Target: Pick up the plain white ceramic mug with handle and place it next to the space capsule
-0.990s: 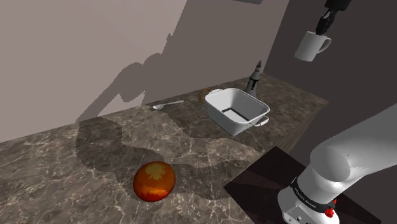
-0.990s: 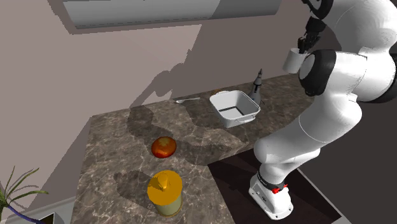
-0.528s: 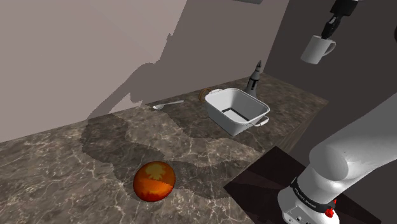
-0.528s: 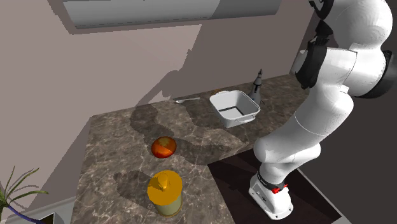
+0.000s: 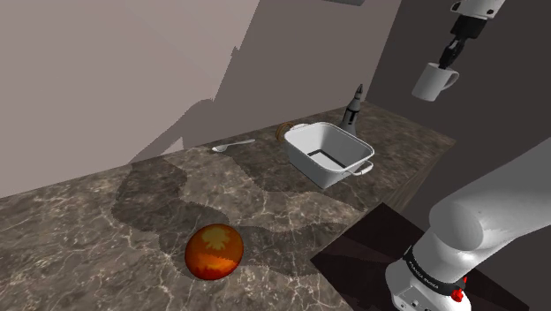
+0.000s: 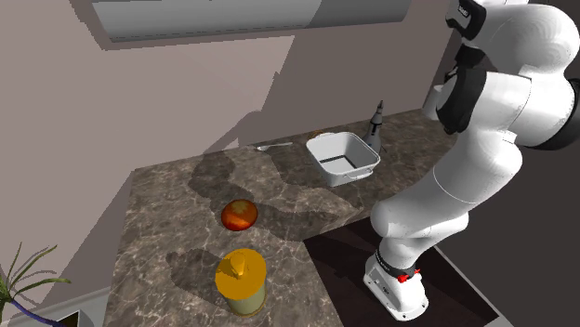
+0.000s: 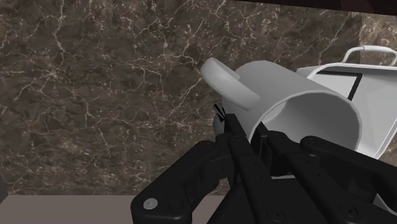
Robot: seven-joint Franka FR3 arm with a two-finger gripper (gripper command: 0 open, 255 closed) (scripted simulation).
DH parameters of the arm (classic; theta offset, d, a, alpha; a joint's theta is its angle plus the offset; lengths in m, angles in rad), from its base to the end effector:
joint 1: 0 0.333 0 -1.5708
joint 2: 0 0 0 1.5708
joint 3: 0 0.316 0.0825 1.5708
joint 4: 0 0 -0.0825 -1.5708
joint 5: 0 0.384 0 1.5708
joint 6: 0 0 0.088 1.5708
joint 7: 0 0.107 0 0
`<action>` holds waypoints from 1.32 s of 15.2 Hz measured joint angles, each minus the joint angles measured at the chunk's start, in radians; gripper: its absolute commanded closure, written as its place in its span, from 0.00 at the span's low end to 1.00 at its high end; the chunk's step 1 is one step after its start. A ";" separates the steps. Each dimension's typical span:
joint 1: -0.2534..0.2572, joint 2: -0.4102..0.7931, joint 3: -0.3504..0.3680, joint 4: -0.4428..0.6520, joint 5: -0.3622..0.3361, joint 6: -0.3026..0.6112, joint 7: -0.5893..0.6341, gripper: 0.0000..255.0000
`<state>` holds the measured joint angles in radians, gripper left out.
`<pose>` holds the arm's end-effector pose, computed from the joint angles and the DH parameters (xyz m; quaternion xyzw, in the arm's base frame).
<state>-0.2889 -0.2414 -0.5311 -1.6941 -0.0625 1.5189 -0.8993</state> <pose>0.2989 -0.3813 0.6673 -0.9985 -0.0428 -0.0333 0.0067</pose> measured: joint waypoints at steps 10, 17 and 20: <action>-0.007 -0.044 0.005 -0.174 -0.021 0.135 0.012 1.00; -0.012 -0.052 -0.002 -0.275 -0.027 0.229 0.010 1.00; -0.014 -0.056 -0.004 -0.323 -0.030 0.272 0.012 1.00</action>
<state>-0.3031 -0.2972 -0.5347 -2.0166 -0.0927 1.7912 -0.8877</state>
